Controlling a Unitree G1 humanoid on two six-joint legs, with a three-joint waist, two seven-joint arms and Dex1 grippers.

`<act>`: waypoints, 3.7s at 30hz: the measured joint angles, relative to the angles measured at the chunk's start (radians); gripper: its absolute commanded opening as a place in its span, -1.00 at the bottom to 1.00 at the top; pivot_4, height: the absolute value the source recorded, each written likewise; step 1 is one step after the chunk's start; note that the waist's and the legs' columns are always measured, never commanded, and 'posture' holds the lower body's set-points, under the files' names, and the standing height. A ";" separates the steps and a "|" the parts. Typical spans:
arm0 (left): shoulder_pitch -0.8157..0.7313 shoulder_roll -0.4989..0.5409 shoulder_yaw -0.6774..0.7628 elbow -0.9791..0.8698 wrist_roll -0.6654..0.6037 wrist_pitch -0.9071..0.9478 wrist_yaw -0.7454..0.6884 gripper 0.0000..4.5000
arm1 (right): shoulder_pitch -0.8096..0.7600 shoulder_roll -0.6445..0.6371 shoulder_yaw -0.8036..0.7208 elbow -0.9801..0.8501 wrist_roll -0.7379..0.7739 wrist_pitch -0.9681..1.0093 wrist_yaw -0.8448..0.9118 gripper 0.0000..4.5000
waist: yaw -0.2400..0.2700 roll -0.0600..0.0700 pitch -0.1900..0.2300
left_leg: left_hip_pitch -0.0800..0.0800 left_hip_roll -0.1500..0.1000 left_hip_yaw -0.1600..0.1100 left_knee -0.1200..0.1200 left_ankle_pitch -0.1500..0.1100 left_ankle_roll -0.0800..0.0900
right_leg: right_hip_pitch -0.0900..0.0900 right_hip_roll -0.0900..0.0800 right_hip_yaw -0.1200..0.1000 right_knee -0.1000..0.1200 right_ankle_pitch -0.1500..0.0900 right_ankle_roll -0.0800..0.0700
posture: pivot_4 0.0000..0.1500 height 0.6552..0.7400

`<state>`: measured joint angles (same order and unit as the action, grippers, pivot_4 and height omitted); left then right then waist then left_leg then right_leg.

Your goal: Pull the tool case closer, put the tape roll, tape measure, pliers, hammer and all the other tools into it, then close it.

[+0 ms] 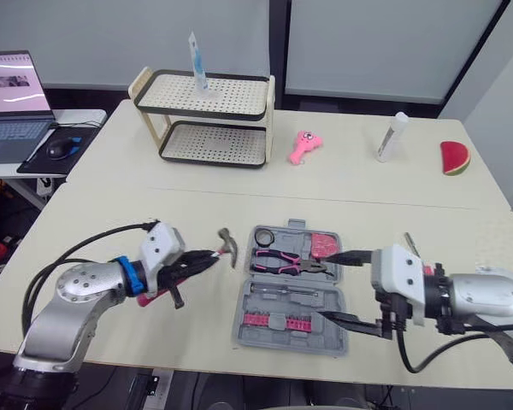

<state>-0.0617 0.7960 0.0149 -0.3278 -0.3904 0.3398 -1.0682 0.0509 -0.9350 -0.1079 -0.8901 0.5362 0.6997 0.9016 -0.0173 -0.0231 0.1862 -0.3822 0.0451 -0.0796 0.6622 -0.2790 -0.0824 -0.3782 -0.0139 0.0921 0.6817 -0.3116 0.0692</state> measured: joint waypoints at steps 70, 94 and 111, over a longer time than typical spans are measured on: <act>-0.489 -0.375 -0.570 0.044 0.333 0.299 0.005 0.78 | 0.356 -0.075 -0.221 -0.030 -0.072 0.007 0.047 1.00 | -0.014 0.001 -0.001 | 0.004 0.000 0.000 0.001 0.000 0.000 | 0.004 0.003 0.004 -0.001 0.000 0.001 | 1.00 0.88; -0.365 -0.252 -0.603 0.290 0.429 -0.111 -0.097 -0.98 | 0.316 -0.072 -0.186 -0.032 -0.041 0.032 0.011 1.00 | -0.009 0.002 -0.001 | 0.003 0.000 0.000 0.001 0.000 0.000 | 0.005 0.003 0.003 -0.002 0.000 0.001 | 1.00 0.88; -0.293 -0.220 -0.550 0.258 0.371 -0.113 -0.131 -0.98 | 0.308 -0.070 -0.187 -0.046 -0.042 0.023 0.012 1.00 | -0.016 0.002 -0.002 | 0.004 0.001 0.000 0.001 0.000 0.000 | 0.005 0.003 0.004 -0.001 0.000 0.001 | 1.00 0.88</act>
<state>-0.3545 0.5761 -0.5348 -0.0696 -0.0193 0.2264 -1.1989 0.3588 -1.0047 -0.2944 -0.9358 0.4946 0.7231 0.9132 -0.0335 -0.0207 0.1842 -0.3780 0.0461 -0.0799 0.6628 -0.2790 -0.0820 -0.3737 -0.0106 0.0956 0.6803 -0.3117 0.0697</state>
